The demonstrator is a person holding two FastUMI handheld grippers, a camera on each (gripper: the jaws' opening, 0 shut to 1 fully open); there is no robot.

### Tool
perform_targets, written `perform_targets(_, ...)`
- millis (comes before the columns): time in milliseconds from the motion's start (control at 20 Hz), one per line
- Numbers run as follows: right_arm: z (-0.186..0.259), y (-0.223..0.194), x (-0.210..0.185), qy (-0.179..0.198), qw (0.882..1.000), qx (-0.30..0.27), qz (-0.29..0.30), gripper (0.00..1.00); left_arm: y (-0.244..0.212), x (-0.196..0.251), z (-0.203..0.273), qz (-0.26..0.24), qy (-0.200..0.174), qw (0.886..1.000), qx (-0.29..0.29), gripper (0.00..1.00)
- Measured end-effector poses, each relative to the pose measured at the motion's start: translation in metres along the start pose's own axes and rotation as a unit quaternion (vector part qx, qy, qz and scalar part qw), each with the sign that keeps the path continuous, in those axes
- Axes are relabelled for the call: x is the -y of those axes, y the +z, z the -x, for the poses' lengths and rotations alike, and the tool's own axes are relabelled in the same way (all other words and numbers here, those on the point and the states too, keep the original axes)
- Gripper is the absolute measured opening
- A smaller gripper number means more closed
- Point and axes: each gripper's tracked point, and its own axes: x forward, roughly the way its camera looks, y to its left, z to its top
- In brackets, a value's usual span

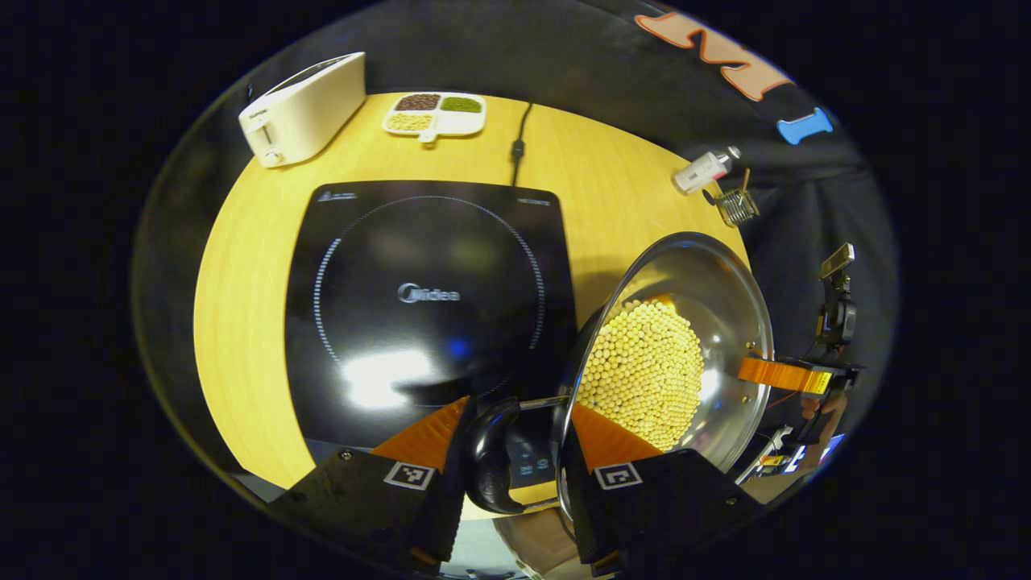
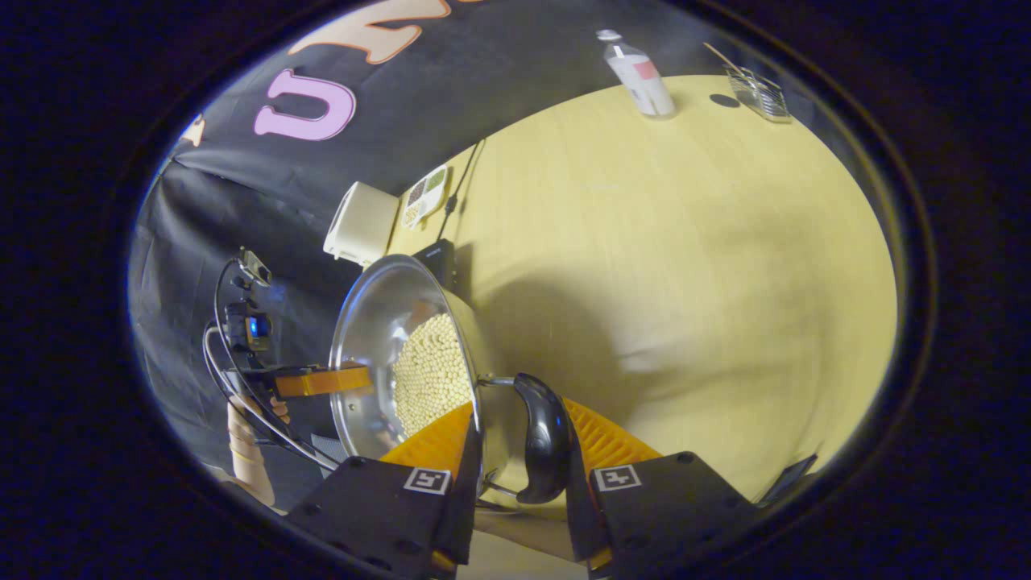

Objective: First push the handle of the pot to place it horizontally, then grasp the pot with both hands and set it on the induction cooktop.

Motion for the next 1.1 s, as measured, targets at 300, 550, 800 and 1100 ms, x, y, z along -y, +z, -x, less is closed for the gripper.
perform_targets(300,-0.053,0.002,-0.060,-0.010,1.000,0.011,0.008,0.50,0.017,-0.080,0.009,0.003,0.017,1.000,0.016,0.58)
perform_targets(550,-0.093,0.016,-0.087,-0.030,0.999,0.040,0.003,0.50,0.041,-0.127,0.006,-0.011,0.033,0.999,0.038,0.58)
perform_targets(800,-0.119,0.026,-0.098,-0.044,0.997,0.065,-0.008,0.44,0.065,-0.152,0.000,-0.041,0.046,0.996,0.063,0.57)
perform_targets(1100,-0.130,0.039,-0.101,-0.052,0.995,0.089,-0.012,0.44,0.080,-0.160,-0.005,-0.062,0.060,0.993,0.082,0.60)
